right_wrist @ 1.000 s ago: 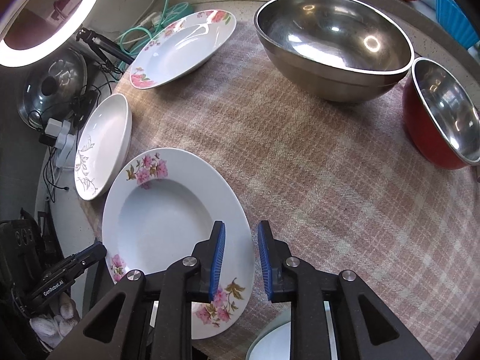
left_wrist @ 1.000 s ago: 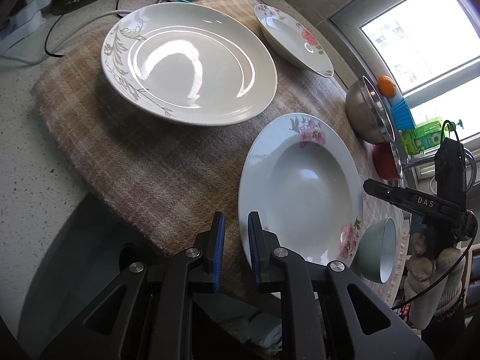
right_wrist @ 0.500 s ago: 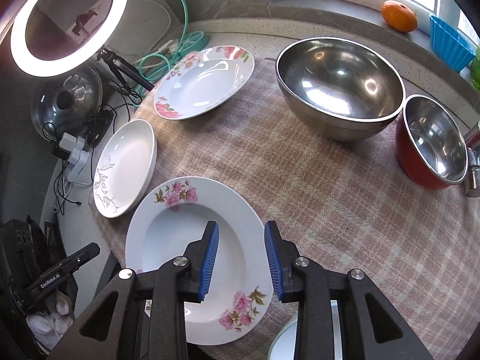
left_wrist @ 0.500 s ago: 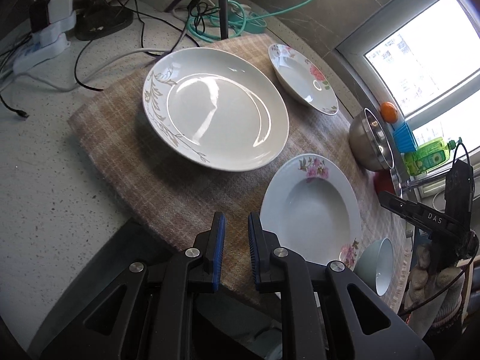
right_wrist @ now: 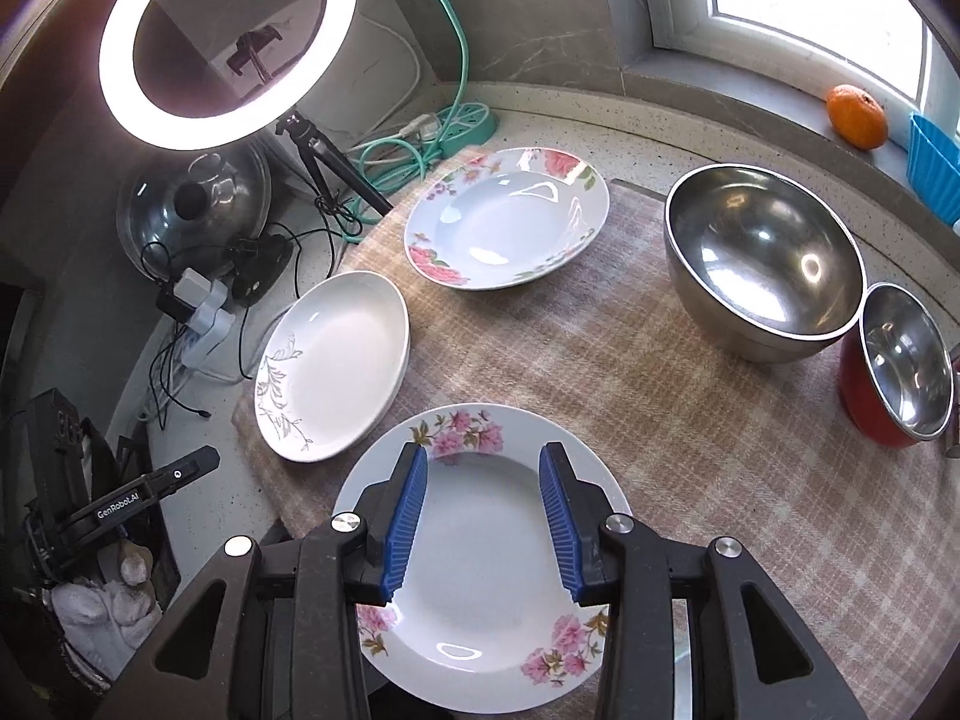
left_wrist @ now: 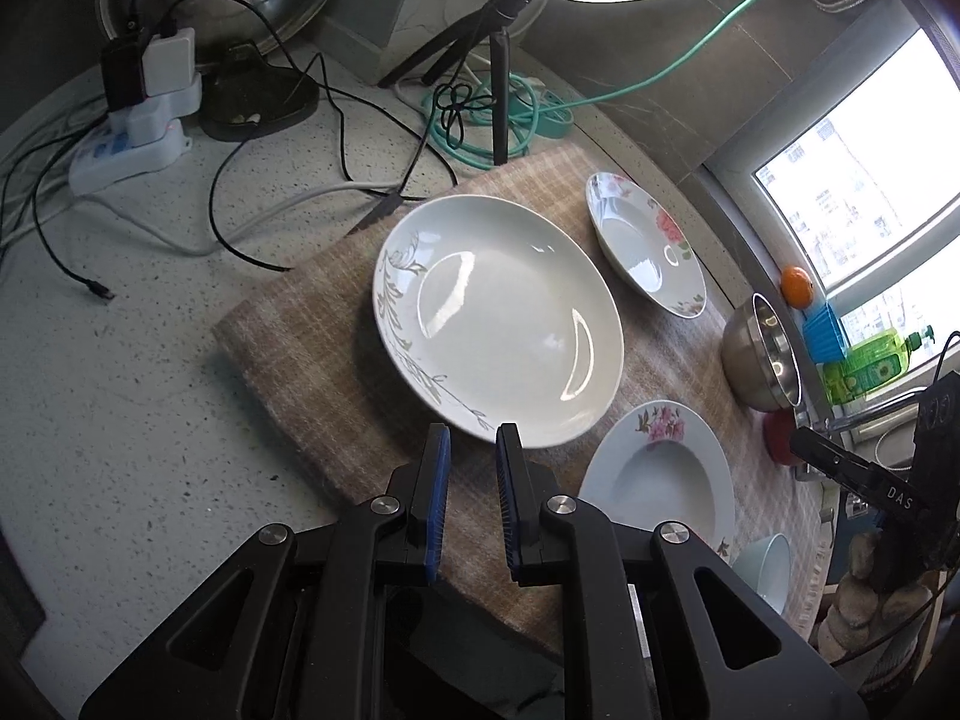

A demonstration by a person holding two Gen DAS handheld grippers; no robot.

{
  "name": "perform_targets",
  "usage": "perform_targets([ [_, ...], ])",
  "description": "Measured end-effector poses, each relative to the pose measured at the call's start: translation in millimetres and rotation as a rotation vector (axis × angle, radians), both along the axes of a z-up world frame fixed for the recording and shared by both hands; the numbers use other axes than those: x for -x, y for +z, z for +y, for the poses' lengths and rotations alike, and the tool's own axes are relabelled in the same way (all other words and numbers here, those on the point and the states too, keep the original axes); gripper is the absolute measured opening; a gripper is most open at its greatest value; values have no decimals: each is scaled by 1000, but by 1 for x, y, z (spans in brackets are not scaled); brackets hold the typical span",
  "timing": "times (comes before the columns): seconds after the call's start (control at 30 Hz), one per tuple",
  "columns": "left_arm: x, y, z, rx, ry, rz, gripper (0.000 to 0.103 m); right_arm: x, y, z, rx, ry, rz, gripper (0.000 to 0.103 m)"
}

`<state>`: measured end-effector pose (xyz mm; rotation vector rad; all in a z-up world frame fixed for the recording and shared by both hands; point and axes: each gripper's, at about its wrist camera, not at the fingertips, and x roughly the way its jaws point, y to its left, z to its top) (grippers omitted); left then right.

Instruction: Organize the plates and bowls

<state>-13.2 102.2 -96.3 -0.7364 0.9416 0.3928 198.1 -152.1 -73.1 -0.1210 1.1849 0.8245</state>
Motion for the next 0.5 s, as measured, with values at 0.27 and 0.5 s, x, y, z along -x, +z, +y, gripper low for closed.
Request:
perform_targets([
  [0.27, -18, -5, 49, -18, -78, 16, 14, 12, 4, 38, 12, -46, -24, 36],
  [0.5, -37, -20, 82, 9, -153, 28, 14, 19, -9, 81, 36, -104, -5, 35],
])
